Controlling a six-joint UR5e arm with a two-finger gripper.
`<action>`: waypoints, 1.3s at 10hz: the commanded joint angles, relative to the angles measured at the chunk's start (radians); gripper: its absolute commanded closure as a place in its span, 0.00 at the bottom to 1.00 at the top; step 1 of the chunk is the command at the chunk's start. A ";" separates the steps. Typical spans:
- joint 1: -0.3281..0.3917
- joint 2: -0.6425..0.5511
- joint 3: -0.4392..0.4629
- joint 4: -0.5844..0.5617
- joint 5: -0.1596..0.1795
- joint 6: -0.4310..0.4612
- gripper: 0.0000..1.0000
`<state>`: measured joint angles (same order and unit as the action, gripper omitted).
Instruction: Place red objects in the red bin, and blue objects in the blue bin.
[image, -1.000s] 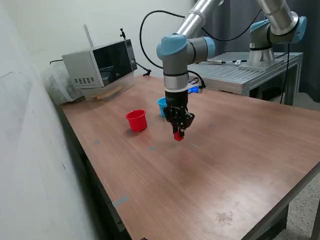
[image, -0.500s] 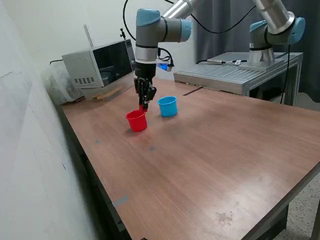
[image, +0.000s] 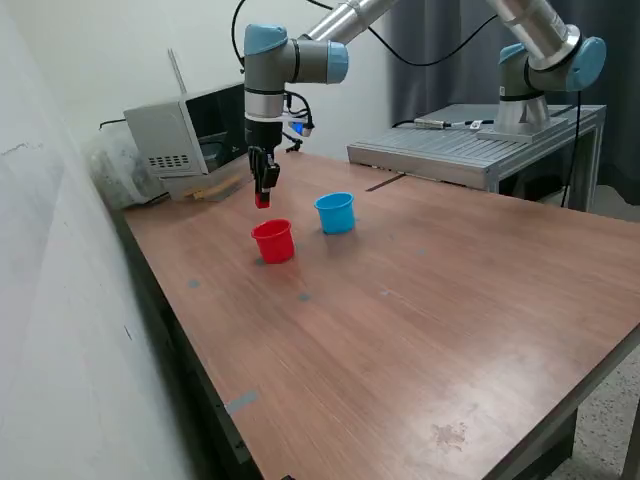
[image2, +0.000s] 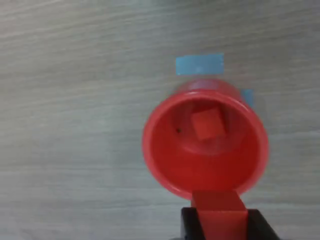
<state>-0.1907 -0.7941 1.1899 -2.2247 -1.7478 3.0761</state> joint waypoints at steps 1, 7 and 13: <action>-0.009 0.027 -0.003 -0.001 0.002 -0.002 1.00; -0.004 0.059 -0.026 0.002 0.002 -0.004 0.00; 0.080 -0.259 0.185 0.236 -0.002 0.012 0.00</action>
<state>-0.1459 -0.9194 1.2854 -2.0645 -1.7507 3.0801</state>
